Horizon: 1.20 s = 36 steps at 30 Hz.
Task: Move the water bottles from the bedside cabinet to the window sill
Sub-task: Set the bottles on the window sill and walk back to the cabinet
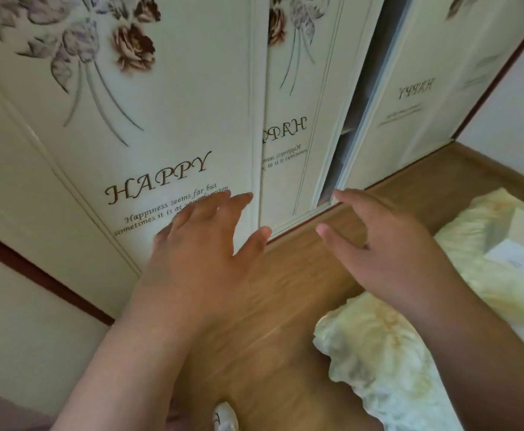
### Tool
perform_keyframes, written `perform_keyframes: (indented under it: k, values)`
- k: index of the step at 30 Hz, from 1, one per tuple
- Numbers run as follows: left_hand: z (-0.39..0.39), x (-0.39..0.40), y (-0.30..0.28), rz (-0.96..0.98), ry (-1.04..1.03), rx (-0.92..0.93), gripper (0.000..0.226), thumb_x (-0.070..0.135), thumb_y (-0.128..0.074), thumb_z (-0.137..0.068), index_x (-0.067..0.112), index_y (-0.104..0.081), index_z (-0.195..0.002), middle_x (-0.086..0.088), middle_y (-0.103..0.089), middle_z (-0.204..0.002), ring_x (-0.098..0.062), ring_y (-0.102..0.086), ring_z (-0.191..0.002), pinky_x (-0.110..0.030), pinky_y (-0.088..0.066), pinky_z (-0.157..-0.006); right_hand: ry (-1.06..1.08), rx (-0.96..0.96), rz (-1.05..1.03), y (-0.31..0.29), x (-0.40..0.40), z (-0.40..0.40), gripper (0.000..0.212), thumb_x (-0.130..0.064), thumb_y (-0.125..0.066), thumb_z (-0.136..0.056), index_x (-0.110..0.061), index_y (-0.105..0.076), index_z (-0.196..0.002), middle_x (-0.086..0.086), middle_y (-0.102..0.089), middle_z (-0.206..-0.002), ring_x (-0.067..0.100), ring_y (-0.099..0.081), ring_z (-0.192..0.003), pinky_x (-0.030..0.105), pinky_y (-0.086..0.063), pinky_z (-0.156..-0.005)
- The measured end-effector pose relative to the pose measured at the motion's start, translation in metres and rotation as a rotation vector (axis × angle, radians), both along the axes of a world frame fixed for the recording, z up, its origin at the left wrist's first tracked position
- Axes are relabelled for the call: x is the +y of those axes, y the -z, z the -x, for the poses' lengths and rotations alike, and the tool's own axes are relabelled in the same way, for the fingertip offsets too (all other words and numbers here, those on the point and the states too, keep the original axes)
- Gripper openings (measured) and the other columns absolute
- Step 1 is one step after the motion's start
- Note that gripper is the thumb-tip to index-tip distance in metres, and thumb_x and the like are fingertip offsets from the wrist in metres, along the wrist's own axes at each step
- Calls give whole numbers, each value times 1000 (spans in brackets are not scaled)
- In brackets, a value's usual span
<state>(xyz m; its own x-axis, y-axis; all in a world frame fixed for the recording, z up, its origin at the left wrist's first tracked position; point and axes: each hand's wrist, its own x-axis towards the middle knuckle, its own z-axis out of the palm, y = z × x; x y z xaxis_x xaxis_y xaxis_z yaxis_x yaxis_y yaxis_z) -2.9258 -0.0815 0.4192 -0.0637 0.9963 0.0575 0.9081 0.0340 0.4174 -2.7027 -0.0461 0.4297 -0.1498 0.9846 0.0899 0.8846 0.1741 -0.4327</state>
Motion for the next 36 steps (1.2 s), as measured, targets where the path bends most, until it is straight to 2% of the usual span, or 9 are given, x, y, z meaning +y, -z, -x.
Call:
perform_keyframes:
  k: [4, 7, 10, 14, 19, 24, 29, 31, 36]
  values:
    - [25, 46, 0, 53, 62, 28, 65, 71, -27, -92, 49, -20, -152, 20, -21, -162, -11, -18, -150, -45, -22, -119, 64, -5, 40, -1, 29, 28, 67, -66, -47, -91, -37, -38, -152, -13, -42, -156, 15, -51, -134, 36, -41, -109]
    - [35, 74, -1, 103, 102, 64, 70, 72, -25, -89, 45, -20, -154, 17, -21, -163, -12, -17, -151, -45, -21, -120, 149, -3, 72, 3, 43, 39, 73, -71, -45, -85, -40, -37, -150, -12, -43, -156, 18, -49, -137, 47, -42, -113]
    - [39, 97, 4, 91, 151, 86, 71, 73, -22, -89, 44, -21, -154, 15, -23, -163, -14, -20, -151, -46, -24, -118, 191, -2, 89, 9, 57, 39, 79, -77, -39, -80, -39, -38, -149, -11, -43, -156, 19, -48, -138, 52, -42, -112]
    - [34, 126, 8, 88, 188, 106, 69, 73, -22, -90, 45, -20, -153, 16, -23, -163, -12, -21, -151, -45, -27, -118, 244, 3, 86, 17, 81, 27, 70, -68, -49, -86, -36, -40, -148, -9, -45, -154, 20, -49, -137, 52, -44, -110]
    - [18, 170, 4, 108, 200, 145, 74, 73, -17, -86, 44, -19, -154, 15, -21, -163, -13, -19, -151, -46, -25, -119, 271, 38, 97, 26, 125, 9, 68, -65, -53, -88, -36, -40, -149, -10, -44, -155, 20, -48, -137, 53, -43, -110]
    - [-16, 225, -4, 61, 193, 180, 67, 70, -24, -91, 43, -21, -153, 15, -24, -163, -14, -22, -150, -44, -26, -118, 252, 44, 141, 21, 184, -19, 72, -68, -50, -88, -38, -34, -152, -10, -39, -159, 21, -45, -141, 52, -40, -114]
    - [-63, 289, -17, 12, 205, 203, 69, 72, -20, -90, 43, -21, -152, 16, -26, -162, -15, -27, -148, -45, -31, -118, 244, 107, 111, 1, 245, -59, 79, -73, -41, -80, -41, -34, -151, -14, -39, -158, 18, -45, -140, 48, -38, -114]
    - [-81, 312, -19, -4, 202, 203, 67, 72, -21, -91, 44, -21, -151, 16, -27, -161, -16, -28, -148, -46, -31, -117, 248, 115, 86, -4, 266, -76, 76, -73, -43, -82, -41, -35, -151, -15, -41, -156, 17, -47, -138, 46, -39, -112]
    - [-128, 354, -18, 17, 252, 183, 63, 71, -25, -93, 46, -20, -151, 17, -26, -162, -14, -27, -148, -44, -29, -118, 318, 121, 66, -7, 302, -123, 86, -78, -34, -72, -42, -36, -150, -12, -41, -157, 20, -49, -137, 49, -42, -112]
